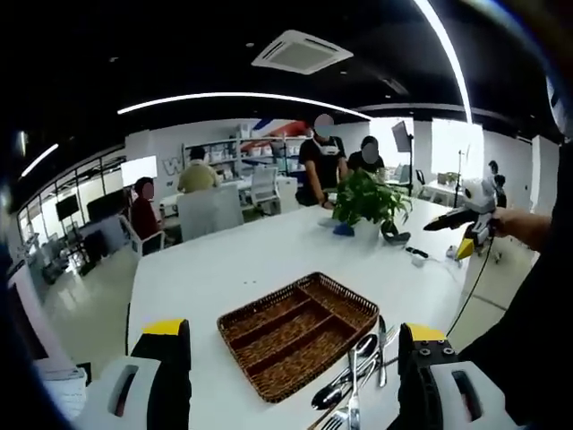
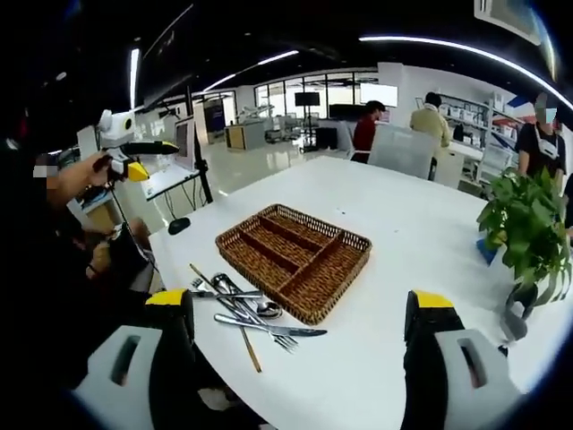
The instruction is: Arrange the knives, forks, and spoons in their matching storage slots by inserting each utensil handle-first until every utensil is classified and aligned in the correct compartment
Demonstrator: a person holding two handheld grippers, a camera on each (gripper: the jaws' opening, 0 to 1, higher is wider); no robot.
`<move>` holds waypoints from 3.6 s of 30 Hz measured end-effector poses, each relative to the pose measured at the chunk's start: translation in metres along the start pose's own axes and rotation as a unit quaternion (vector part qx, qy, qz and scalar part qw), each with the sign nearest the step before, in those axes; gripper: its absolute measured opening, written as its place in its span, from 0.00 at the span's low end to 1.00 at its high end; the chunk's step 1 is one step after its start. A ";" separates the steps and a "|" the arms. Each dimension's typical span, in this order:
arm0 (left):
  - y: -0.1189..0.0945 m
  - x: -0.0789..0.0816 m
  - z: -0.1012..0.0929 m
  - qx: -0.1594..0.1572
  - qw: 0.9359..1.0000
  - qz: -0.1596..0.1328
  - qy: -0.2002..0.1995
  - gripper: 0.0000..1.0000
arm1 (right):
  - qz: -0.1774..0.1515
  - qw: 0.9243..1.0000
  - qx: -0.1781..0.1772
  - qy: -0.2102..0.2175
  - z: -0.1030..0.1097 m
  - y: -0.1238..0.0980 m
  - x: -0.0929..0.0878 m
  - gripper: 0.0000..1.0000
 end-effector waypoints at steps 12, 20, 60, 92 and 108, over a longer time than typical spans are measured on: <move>0.029 0.017 -0.024 -0.024 0.999 0.015 0.046 1.00 | -0.002 1.000 -0.002 -0.010 -0.011 0.001 -0.001 1.00; 0.051 0.006 -0.042 -0.052 0.996 0.046 0.063 1.00 | -0.001 1.000 -0.001 -0.004 -0.010 -0.002 -0.005 1.00; 0.163 -0.090 -0.103 -0.112 0.979 0.155 0.072 1.00 | -0.024 0.999 -0.019 0.023 -0.001 -0.021 -0.018 1.00; 0.204 -0.147 -0.117 -0.150 0.964 0.204 0.084 0.82 | -0.021 0.999 -0.016 0.031 -0.007 -0.007 -0.021 1.00; 0.230 -0.192 -0.131 -0.169 0.940 0.288 0.063 0.46 | -0.007 0.998 -0.034 0.055 -0.011 -0.014 -0.037 0.99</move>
Point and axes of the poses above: the point that each gripper's makers call its tool centre point, and the gripper's own axes: y roughly forward along the fingers, z roughly to its left, x roughly out of its top, the point moved 6 cm from there along -y, roughly backward along the fingers, and after that the axes turned 15 degrees about -y, right-handed, at the moved point
